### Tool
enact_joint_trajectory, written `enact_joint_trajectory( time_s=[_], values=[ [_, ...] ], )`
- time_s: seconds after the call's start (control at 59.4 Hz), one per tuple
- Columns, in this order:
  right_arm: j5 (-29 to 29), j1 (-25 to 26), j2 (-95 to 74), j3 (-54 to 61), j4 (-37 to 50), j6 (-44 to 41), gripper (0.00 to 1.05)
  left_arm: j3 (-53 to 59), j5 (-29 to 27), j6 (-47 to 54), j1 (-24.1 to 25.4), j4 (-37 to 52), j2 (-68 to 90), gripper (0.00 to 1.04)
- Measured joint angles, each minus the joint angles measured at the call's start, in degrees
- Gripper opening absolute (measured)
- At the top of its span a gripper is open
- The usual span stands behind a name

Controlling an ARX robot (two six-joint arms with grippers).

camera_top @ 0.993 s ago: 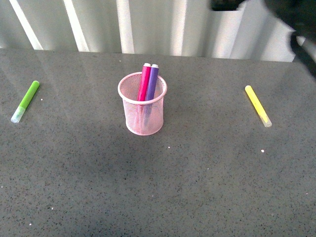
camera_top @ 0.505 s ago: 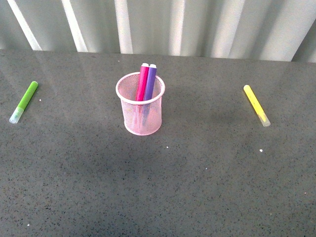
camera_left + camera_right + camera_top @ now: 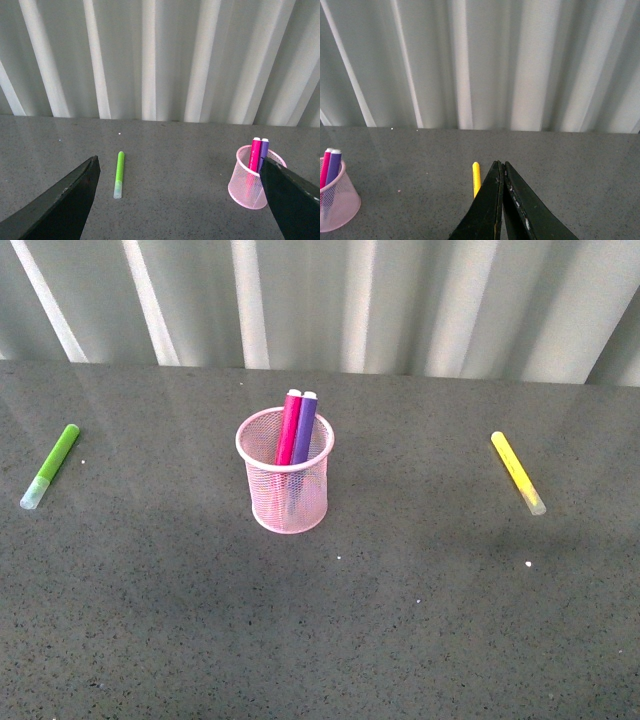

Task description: Insert purple and pink pens into pink cup

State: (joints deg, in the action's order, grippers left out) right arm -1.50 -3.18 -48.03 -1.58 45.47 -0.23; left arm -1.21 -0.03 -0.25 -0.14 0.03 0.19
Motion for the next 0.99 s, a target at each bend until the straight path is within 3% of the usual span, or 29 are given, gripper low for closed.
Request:
enact_joint_trajectory(
  time_s=[0.151, 0.438, 0.993],
  values=[
    [1.2, 3.0, 7.0, 0.4, -5.8, 0.0, 0.03, 0.0, 0.0, 0.0, 0.0, 0.0, 0.0, 0.98],
    [1.4, 3.0, 19.3, 0.6, -17.0, 0.0, 0.03, 0.0, 0.0, 0.0, 0.0, 0.0, 0.0, 0.98],
    [1.4, 3.0, 32.7, 0.6, -29.9, 0.0, 0.03, 0.0, 0.0, 0.0, 0.0, 0.0, 0.0, 0.98]
  ],
)
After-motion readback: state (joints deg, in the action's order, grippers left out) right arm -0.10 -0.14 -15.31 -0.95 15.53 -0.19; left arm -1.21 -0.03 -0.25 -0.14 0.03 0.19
